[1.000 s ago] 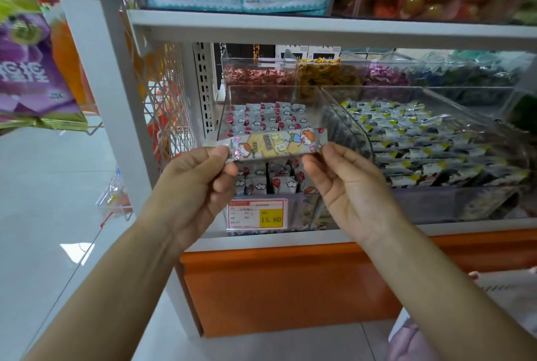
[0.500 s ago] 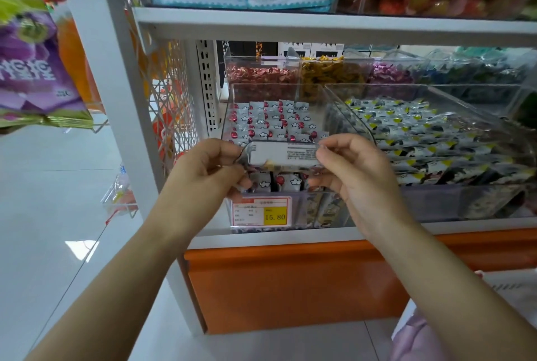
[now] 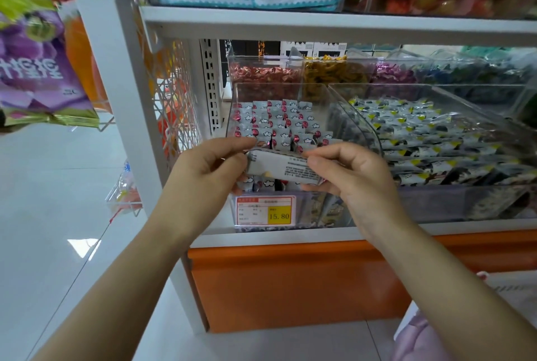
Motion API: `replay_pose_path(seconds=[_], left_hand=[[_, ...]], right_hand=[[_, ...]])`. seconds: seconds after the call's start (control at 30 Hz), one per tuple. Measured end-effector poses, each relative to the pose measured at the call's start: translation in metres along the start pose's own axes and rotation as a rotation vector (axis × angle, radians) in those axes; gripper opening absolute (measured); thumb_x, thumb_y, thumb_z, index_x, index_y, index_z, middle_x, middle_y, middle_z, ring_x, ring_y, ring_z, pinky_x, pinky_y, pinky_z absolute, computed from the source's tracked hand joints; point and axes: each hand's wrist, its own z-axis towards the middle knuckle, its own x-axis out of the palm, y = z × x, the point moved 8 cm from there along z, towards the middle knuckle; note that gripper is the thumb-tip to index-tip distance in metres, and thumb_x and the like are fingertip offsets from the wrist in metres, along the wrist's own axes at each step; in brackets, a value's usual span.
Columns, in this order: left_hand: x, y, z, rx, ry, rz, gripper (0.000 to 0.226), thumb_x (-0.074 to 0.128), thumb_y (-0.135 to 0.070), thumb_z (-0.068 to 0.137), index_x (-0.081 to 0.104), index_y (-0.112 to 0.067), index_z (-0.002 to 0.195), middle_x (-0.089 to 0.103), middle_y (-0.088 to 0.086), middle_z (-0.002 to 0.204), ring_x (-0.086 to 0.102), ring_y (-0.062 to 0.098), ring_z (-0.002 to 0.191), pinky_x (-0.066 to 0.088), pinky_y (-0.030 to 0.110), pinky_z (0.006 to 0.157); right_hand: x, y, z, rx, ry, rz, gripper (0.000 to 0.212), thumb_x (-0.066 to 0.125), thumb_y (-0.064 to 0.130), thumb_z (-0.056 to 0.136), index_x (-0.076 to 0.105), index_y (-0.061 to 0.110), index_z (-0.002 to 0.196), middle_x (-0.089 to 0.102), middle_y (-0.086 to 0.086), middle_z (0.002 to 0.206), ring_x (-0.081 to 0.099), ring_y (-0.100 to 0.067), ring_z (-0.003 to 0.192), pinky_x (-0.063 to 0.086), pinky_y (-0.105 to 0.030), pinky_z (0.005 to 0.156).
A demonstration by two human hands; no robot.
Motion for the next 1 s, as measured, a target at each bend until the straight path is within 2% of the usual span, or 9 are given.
replay_pose_path(seconds=[0.07,0.17,0.33,0.43,0.57,0.63,0.8,0.9,1.0], left_hand=[[0.002,-0.004,-0.002,0.031,0.014,0.031,0.029,0.051,-0.010,0.091,0.064,-0.036,0.092,0.067,-0.019,0.073,0.059,-0.005,0.064,0.045,0.007,0.054],[0.004,-0.004,-0.002,0.039,0.036,0.083,0.025,0.057,-0.014,0.086,0.064,-0.038,0.089,0.067,-0.014,0.076,0.059,0.000,0.066,0.047,0.010,0.058],[0.008,0.003,-0.001,-0.030,0.066,0.003,0.009,0.061,-0.019,0.083,0.066,-0.026,0.087,0.067,-0.004,0.079,0.061,0.011,0.069,0.054,0.022,0.061],[0.008,0.006,-0.001,-0.039,0.041,0.041,0.009,0.065,-0.026,0.080,0.061,-0.017,0.082,0.061,0.005,0.068,0.056,0.010,0.059,0.050,0.026,0.053],[0.000,0.005,0.003,-0.039,0.017,0.100,0.024,0.064,-0.028,0.082,0.058,-0.007,0.072,0.061,0.012,0.061,0.055,0.007,0.046,0.046,0.016,0.045],[-0.002,0.004,0.004,-0.034,0.034,0.108,0.026,0.064,-0.025,0.084,0.058,-0.006,0.067,0.062,0.009,0.057,0.056,0.007,0.043,0.045,0.014,0.044],[-0.003,0.003,0.005,-0.015,0.076,0.092,0.024,0.063,-0.031,0.082,0.062,-0.008,0.074,0.066,-0.001,0.059,0.058,0.004,0.047,0.046,0.013,0.047],[0.004,0.005,0.004,-0.038,0.172,0.085,0.033,0.063,-0.043,0.070,0.063,-0.015,0.086,0.069,0.000,0.074,0.064,0.008,0.060,0.051,0.018,0.052],[0.005,0.008,0.004,-0.045,0.191,0.096,0.030,0.063,-0.041,0.067,0.063,-0.019,0.087,0.071,0.001,0.080,0.065,0.008,0.066,0.052,0.019,0.055]], right_hand=[[0.000,0.001,-0.001,-0.010,-0.006,-0.033,0.020,0.066,0.007,0.083,0.072,0.022,0.071,0.070,-0.012,0.087,0.069,-0.025,0.082,0.058,-0.031,0.061],[-0.003,0.003,-0.001,-0.015,-0.041,-0.085,0.020,0.064,0.008,0.086,0.067,0.013,0.067,0.069,-0.008,0.074,0.070,-0.021,0.069,0.059,-0.036,0.055],[-0.004,0.014,-0.005,-0.118,-0.088,-0.210,0.017,0.061,0.011,0.088,0.064,0.002,0.074,0.060,-0.028,0.078,0.064,-0.028,0.062,0.051,-0.017,0.048],[0.004,0.022,-0.009,-0.194,-0.063,-0.325,0.014,0.061,0.012,0.089,0.065,0.005,0.078,0.062,-0.019,0.074,0.064,-0.020,0.062,0.046,-0.012,0.051],[0.010,0.025,-0.011,-0.208,-0.028,-0.342,0.011,0.061,0.008,0.088,0.066,0.008,0.078,0.064,0.002,0.070,0.063,0.001,0.063,0.044,-0.007,0.051],[0.011,0.023,-0.010,-0.181,-0.003,-0.305,0.013,0.061,0.008,0.088,0.067,0.011,0.076,0.066,0.003,0.069,0.064,0.000,0.062,0.047,-0.011,0.050],[0.004,0.014,-0.006,-0.089,-0.028,-0.254,0.015,0.065,0.017,0.086,0.069,0.021,0.072,0.070,-0.010,0.074,0.067,-0.029,0.069,0.056,-0.041,0.062],[0.000,0.011,-0.004,-0.036,-0.041,-0.169,0.014,0.064,0.013,0.086,0.070,0.012,0.074,0.070,-0.012,0.072,0.068,-0.024,0.063,0.054,-0.028,0.048],[0.001,0.003,-0.001,0.091,0.037,-0.109,0.015,0.063,0.011,0.086,0.070,0.009,0.073,0.071,-0.007,0.067,0.069,-0.020,0.058,0.054,-0.025,0.046]])
